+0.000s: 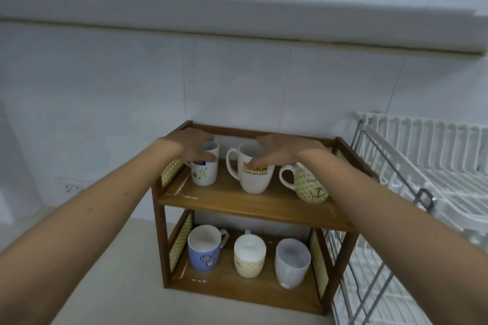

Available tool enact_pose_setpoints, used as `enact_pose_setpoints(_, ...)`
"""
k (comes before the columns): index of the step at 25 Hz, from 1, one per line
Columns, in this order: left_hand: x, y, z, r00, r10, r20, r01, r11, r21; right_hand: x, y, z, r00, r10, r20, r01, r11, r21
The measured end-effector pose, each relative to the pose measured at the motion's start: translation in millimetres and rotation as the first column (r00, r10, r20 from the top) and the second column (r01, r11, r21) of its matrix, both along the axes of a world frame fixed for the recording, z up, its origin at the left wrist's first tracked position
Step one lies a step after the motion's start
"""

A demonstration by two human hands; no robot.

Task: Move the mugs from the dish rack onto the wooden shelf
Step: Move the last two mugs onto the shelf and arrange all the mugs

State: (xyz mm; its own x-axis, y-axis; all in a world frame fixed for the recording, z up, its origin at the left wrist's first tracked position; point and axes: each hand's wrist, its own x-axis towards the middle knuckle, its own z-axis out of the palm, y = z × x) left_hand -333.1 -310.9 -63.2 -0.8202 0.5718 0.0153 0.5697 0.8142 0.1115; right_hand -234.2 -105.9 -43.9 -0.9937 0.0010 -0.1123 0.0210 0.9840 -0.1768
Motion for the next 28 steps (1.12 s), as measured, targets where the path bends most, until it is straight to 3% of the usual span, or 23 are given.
enact_pose_setpoints(2, 16.8, -2.8, -8.5, 0.984, 0.0, -0.179, 0.017, 0.995, 0.093, 14.9, -12.3, -8.4, 0.982, 0.032, -0.186, -0.031, 0.999, 0.009)
enact_pose_setpoints(3, 29.1, -6.6, -21.9, 0.938, -0.012, -0.345, 0.092, 0.972, 0.215, 27.0, -19.8, -21.5, 0.914, 0.067, -0.401, -0.066, 0.998, 0.015)
enact_pose_setpoints(5, 59.7, -19.1, -62.3, 0.766, -0.079, -0.638, 0.401, 0.835, 0.377, 60.0, -35.9, -61.9, 0.598, 0.149, -0.787, -0.174, 0.983, 0.054)
enact_pose_setpoints(6, 75.7, -26.4, -85.1, 0.678, -0.192, -0.71, 0.555, 0.766, 0.323, 78.3, -43.1, -85.0, 0.483, 0.201, -0.852, -0.238, 0.967, 0.093)
enact_pose_setpoints(7, 87.1, -34.5, -110.3, 0.582, -0.379, -0.72, 0.681, 0.71, 0.177, 94.0, -48.3, -111.6, 0.445, 0.261, -0.856, -0.306, 0.943, 0.129)
enact_pose_setpoints(8, 90.5, -40.2, -134.6, 0.491, -0.575, -0.654, 0.756, 0.654, -0.007, 103.7, -50.9, -138.8, 0.473, 0.322, -0.82, -0.352, 0.922, 0.16)
enact_pose_setpoints(9, 89.2, -41.9, -154.7, 0.463, -0.717, -0.521, 0.778, 0.61, -0.148, 105.8, -52.0, -163.3, 0.549, 0.373, -0.748, -0.376, 0.91, 0.177)
enact_pose_setpoints(10, 83.8, -40.1, -173.2, 0.524, -0.768, -0.368, 0.756, 0.618, -0.215, 101.9, -51.7, -185.6, 0.662, 0.384, -0.644, -0.363, 0.916, 0.172)
enact_pose_setpoints(11, 74.9, -35.4, -187.8, 0.645, -0.73, -0.226, 0.692, 0.684, -0.231, 93.0, -50.6, -203.0, 0.787, 0.334, -0.519, -0.302, 0.942, 0.149)
enact_pose_setpoints(13, 50.4, -23.8, -208.2, 0.869, -0.495, -0.016, 0.481, 0.85, -0.214, 66.2, -45.3, -227.4, 0.948, 0.121, -0.294, -0.094, 0.99, 0.106)
enact_pose_setpoints(14, 38.4, -18.1, -213.6, 0.917, -0.392, 0.066, 0.397, 0.892, -0.215, 51.8, -41.5, -235.6, 0.98, 0.006, -0.201, 0.012, 0.996, 0.085)
enact_pose_setpoints(17, 10.2, -3.5, -221.7, 0.936, -0.251, 0.246, 0.307, 0.925, -0.224, 15.4, -34.1, -250.4, 0.975, -0.216, 0.048, 0.211, 0.973, 0.097)
enact_pose_setpoints(20, -3.5, 4.7, -228.2, 0.942, -0.157, 0.297, 0.24, 0.934, -0.265, -1.7, -32.0, -255.6, 0.96, -0.257, 0.108, 0.238, 0.957, 0.166)
enact_pose_setpoints(23, -3.7, 12.3, -234.7, 0.976, -0.04, 0.212, 0.12, 0.918, -0.377, -5.3, -21.9, -250.2, 0.976, -0.157, 0.147, 0.146, 0.986, 0.085)
enact_pose_setpoints(26, -0.2, 20.5, -225.5, 0.957, 0.207, 0.203, -0.111, 0.908, -0.404, -6.2, -11.8, -239.2, 0.958, -0.002, 0.286, 0.022, 0.998, -0.067)
enact_pose_setpoints(28, -1.8, 20.1, -212.1, 0.973, 0.166, 0.158, -0.087, 0.905, -0.416, -6.9, -10.4, -236.7, 0.941, 0.088, 0.328, -0.05, 0.991, -0.122)
